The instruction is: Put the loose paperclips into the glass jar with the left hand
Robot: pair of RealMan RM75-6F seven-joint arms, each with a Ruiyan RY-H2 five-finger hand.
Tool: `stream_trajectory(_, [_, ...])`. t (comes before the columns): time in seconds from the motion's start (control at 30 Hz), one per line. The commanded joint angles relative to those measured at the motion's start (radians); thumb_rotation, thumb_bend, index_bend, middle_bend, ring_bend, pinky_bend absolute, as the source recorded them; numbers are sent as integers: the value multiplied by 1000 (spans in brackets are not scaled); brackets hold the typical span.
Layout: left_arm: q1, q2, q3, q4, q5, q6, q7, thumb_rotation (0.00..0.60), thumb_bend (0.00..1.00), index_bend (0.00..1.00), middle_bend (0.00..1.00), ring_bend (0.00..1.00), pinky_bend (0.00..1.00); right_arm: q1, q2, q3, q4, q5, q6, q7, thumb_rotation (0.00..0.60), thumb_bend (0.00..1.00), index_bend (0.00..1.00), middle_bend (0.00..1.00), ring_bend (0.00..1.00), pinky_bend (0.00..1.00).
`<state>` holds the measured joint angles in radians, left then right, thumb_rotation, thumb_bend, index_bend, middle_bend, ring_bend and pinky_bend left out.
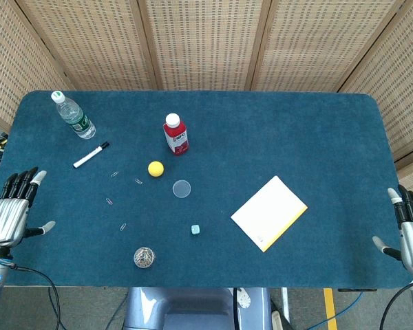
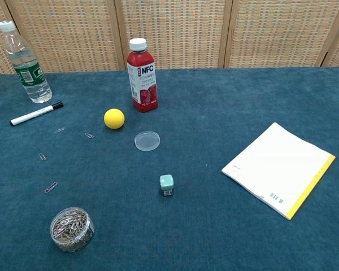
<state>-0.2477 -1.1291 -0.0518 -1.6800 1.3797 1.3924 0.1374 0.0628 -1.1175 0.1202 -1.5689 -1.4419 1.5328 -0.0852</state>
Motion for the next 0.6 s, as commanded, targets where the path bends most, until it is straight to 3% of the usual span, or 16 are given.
stream_trajectory(0.03, [0,-1,-1,0,-1,-4,7,600,54,0,0,0,0,-1,1,2,0,2,2,4,600,0,0,0,0,0])
stream_trajectory(0.33, [-20,-22,-5,29,5,-43,8,600,58,0,0,0,0,-3,5,4,-2,3,4,14,600,0,0,0,0,0])
stream_trajectory(0.47, [-63,-59,-1,95,63,-102,-100,600,106,13,0,0,0,-1,6,5,-3,9,-4,17,600,0,0,0,0,0])
stream_trajectory(0.53, [-89,-87,-4,147,85,-130,-137,600,136,87,0,0,0,1,6,7,-2,16,-11,18,600,0,0,0,0,0])
stream_trajectory(0.6, [-122,-119,-11,203,103,-161,-156,600,175,242,0,0,0,2,7,7,-5,21,-18,26,600,0,0,0,0,0])
